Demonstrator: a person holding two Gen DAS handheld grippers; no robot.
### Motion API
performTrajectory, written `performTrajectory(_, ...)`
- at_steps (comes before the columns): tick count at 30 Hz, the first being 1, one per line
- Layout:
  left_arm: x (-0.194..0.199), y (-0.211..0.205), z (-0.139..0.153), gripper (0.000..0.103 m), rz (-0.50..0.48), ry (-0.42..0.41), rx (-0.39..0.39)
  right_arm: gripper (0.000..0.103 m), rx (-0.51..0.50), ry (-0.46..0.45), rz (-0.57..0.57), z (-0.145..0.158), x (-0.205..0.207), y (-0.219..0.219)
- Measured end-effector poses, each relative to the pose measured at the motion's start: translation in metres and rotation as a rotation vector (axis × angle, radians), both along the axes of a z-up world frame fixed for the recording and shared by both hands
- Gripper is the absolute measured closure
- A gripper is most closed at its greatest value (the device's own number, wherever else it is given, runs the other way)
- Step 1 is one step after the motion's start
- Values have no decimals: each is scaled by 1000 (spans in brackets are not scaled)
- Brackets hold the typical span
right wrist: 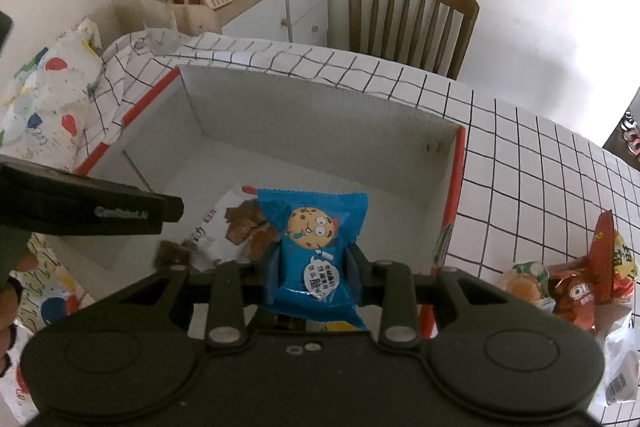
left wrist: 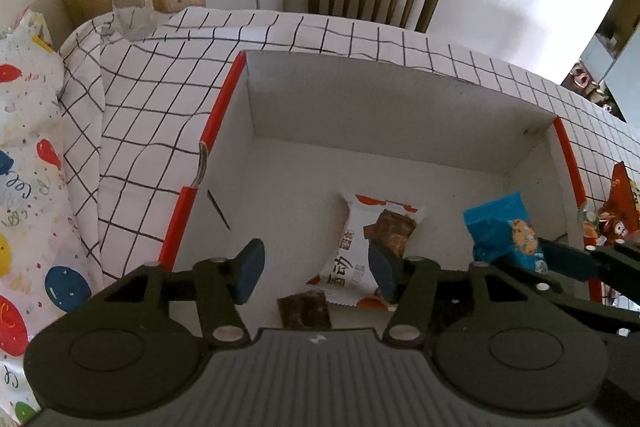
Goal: Organize snacks
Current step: 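Open both grippers to drop the chocolate snack and blue packet into the box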
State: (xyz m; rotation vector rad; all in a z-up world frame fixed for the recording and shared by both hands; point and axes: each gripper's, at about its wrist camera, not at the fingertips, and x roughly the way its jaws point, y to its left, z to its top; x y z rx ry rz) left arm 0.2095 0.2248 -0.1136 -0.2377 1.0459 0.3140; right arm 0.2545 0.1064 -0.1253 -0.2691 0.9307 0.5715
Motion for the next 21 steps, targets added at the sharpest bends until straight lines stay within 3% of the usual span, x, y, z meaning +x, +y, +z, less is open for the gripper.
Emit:
performTrajectory(5, -2, -4, 2, 44, -7, -4, -4, 69, -3, 2, 4, -5, 0, 0)
performTrajectory(10, -6, -7, 6, 44, -8, -9, -4, 51, 17, -12, 18, 1, -3, -1)
performTrajectory(21, -21, -18, 25, 44, -19, -48, 9, 42, 44, -29, 26, 21, -16, -14)
